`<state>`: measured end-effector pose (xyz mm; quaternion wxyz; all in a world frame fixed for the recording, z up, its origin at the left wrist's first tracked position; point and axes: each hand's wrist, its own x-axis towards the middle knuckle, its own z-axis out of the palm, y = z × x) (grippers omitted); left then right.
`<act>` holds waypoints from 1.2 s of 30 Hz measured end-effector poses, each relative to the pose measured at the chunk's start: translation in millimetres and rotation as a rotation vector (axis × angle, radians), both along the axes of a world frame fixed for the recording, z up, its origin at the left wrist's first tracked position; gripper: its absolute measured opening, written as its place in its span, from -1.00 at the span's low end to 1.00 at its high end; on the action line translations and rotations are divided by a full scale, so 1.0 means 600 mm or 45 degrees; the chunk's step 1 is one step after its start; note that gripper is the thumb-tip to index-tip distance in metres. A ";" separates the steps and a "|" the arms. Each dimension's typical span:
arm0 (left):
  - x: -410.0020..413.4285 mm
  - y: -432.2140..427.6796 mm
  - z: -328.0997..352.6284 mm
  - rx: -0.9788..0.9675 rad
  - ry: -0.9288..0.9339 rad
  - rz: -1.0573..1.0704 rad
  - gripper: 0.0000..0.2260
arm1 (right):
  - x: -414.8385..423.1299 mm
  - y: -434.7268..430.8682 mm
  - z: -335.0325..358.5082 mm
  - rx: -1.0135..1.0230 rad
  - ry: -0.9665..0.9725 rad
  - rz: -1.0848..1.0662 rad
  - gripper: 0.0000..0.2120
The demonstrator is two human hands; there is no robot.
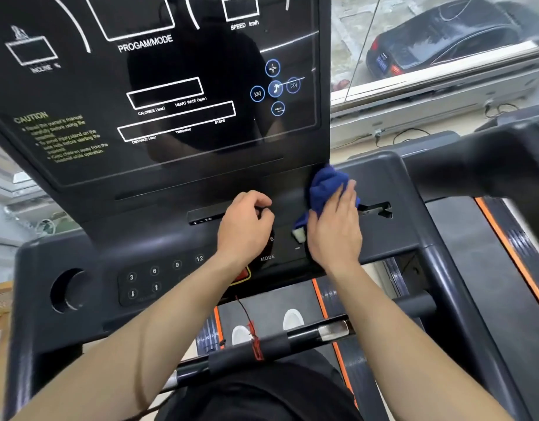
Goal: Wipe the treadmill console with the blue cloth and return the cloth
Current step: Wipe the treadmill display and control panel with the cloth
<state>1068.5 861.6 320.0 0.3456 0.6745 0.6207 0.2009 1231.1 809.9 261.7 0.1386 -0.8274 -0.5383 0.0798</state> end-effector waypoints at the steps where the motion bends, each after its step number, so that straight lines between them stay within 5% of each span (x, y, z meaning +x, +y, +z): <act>1: -0.002 -0.001 -0.002 -0.004 0.024 -0.019 -0.87 | -0.002 0.004 0.002 0.007 0.004 -0.050 -0.29; 7: -0.018 0.001 -0.013 0.072 0.053 -0.056 -0.93 | -0.056 -0.034 -0.010 -0.012 -0.158 0.714 -0.36; 12: -0.038 -0.004 -0.015 0.114 0.045 -0.150 -0.87 | -0.008 -0.018 0.009 -0.088 -0.171 0.441 -0.35; 15: -0.042 -0.015 -0.010 0.103 0.132 -0.388 -0.60 | -0.073 -0.061 0.006 -0.059 -0.096 0.682 -0.37; 20: -0.122 -0.023 -0.012 0.408 0.610 -0.608 -0.63 | -0.093 -0.085 0.008 -0.066 -0.092 0.958 -0.40; 26: -0.274 -0.035 -0.027 0.407 0.784 -0.215 -0.82 | -0.246 -0.037 0.021 -0.137 -0.055 1.260 -0.36; 31: -0.364 -0.056 -0.021 0.372 0.934 0.040 -0.85 | -0.398 -0.031 0.023 -0.202 -0.114 1.233 -0.30; 36: -0.351 -0.056 -0.009 0.202 0.992 0.061 -0.84 | -0.381 -0.030 0.029 -0.202 -0.153 1.348 -0.34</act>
